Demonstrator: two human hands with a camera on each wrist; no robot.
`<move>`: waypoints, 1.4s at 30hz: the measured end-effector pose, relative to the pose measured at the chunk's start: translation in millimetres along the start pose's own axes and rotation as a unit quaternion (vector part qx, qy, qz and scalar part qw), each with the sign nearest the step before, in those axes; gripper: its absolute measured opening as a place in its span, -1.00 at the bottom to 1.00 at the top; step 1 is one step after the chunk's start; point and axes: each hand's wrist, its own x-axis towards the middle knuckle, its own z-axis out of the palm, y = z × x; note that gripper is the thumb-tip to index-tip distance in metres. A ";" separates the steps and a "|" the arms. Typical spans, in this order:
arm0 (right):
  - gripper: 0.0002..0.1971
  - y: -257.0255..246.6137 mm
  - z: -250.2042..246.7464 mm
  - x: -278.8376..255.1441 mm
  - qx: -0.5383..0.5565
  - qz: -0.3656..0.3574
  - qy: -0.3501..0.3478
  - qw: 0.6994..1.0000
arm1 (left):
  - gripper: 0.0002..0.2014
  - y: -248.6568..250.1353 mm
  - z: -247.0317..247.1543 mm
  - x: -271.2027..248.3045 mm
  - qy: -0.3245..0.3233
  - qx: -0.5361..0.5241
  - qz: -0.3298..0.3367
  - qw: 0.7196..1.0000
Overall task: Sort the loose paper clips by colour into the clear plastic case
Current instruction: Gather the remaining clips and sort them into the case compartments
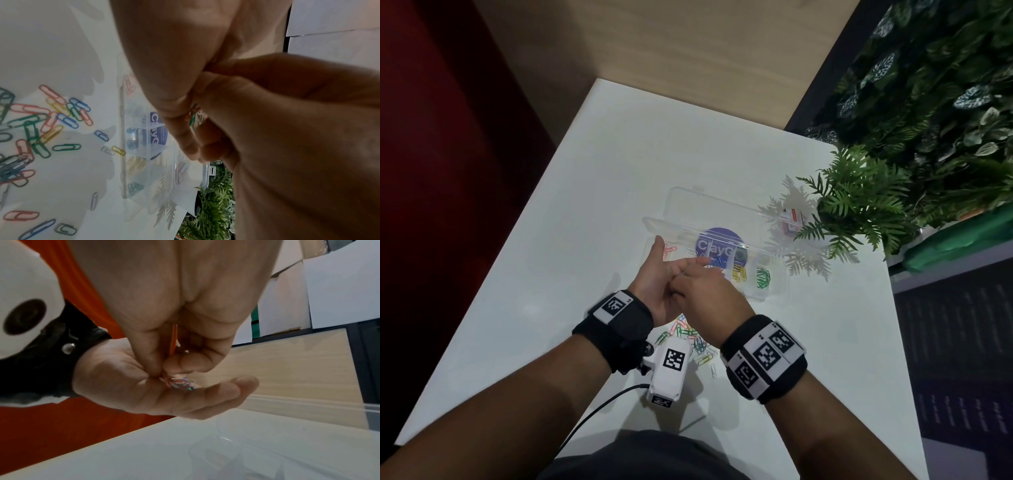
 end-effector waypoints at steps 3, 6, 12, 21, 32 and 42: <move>-0.78 -2.0 -9.8 -2.4 0.078 0.020 0.035 0.996 | -0.12 -2.2 -2.6 -3.3 -0.002 -0.007 0.000 1.000; -0.87 4.2 -20.9 0.2 0.230 0.090 0.105 0.963 | -0.17 -2.7 -6.7 -5.1 -0.009 -0.043 0.014 0.999; -0.94 40.1 -28.0 29.3 0.371 0.199 0.167 0.892 | -0.22 4.6 -37.9 -3.1 0.028 -0.098 0.035 0.994; -0.79 41.6 3.4 98.4 0.269 0.215 0.062 0.937 | -0.25 15.7 -75.2 -9.7 0.057 -0.153 0.058 0.985; -0.86 13.3 -18.1 86.6 0.162 0.101 0.074 0.979 | -0.20 28.2 -66.5 -2.1 0.019 -0.140 0.063 0.988; -0.74 -0.5 -2.5 50.8 0.050 0.034 -0.043 0.997 | -0.09 17.4 -53.5 7.4 -0.053 -0.119 0.040 0.991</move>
